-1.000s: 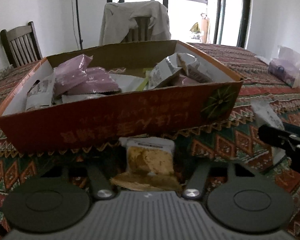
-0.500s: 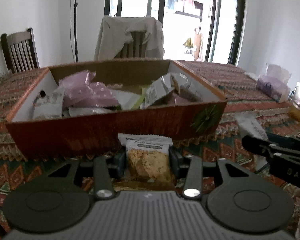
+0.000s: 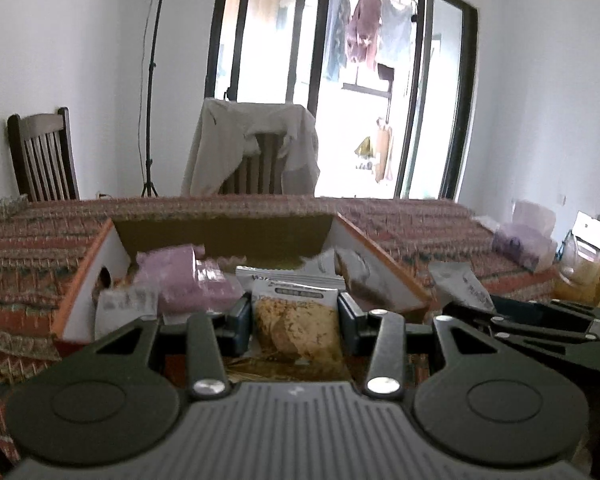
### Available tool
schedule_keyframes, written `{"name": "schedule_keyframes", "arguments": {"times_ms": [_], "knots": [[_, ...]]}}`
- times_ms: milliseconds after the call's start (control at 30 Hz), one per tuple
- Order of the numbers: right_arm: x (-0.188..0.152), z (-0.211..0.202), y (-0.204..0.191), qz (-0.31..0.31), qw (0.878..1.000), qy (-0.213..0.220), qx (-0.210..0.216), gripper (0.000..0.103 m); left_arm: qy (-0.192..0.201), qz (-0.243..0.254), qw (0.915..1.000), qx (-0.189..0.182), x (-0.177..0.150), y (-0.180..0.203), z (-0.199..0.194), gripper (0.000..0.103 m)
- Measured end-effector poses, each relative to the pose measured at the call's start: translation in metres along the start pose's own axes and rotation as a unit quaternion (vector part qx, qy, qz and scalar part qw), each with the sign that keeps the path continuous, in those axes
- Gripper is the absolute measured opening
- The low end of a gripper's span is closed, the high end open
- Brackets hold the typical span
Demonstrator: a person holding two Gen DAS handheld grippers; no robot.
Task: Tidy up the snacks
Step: 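Carry both packets over the box and open both grippers to drop them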
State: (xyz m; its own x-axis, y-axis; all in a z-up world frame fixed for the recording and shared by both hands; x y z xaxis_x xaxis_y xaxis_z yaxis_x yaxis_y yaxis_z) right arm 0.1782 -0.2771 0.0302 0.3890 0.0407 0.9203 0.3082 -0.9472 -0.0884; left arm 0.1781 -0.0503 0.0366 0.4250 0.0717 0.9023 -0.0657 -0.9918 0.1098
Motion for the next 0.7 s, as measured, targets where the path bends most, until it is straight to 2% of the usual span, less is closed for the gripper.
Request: {"name": "schedule_keyframes", "arguments": {"times_ms": [367, 700], "knots": [[0.036, 0.040, -0.017, -0.008, 1.000, 0.013, 0.007, 0.040, 0.031, -0.039, 0.9986, 0.019, 0.031, -0.032, 0.025, 0.044], [0.061, 0.084, -0.029, -0.007, 1.000, 0.024, 0.007, 0.040, 0.038, -0.071, 0.9956, 0.048, 0.037, -0.064, 0.053, 0.044]]}}
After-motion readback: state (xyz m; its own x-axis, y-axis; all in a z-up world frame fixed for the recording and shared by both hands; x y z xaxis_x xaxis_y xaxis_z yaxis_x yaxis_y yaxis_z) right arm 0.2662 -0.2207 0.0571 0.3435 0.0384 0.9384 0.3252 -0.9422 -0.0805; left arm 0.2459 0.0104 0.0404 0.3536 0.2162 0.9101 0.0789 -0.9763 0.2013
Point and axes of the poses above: each gripper's, at about its wrist camera, not at the fingertips, and z roughly the way its jaws point, y to its right, x to its top, the point moved 3 cm from there along z, roughly the way its jaws point, and after that the axes turned 1 degree about -z, right-handed, at the moved point
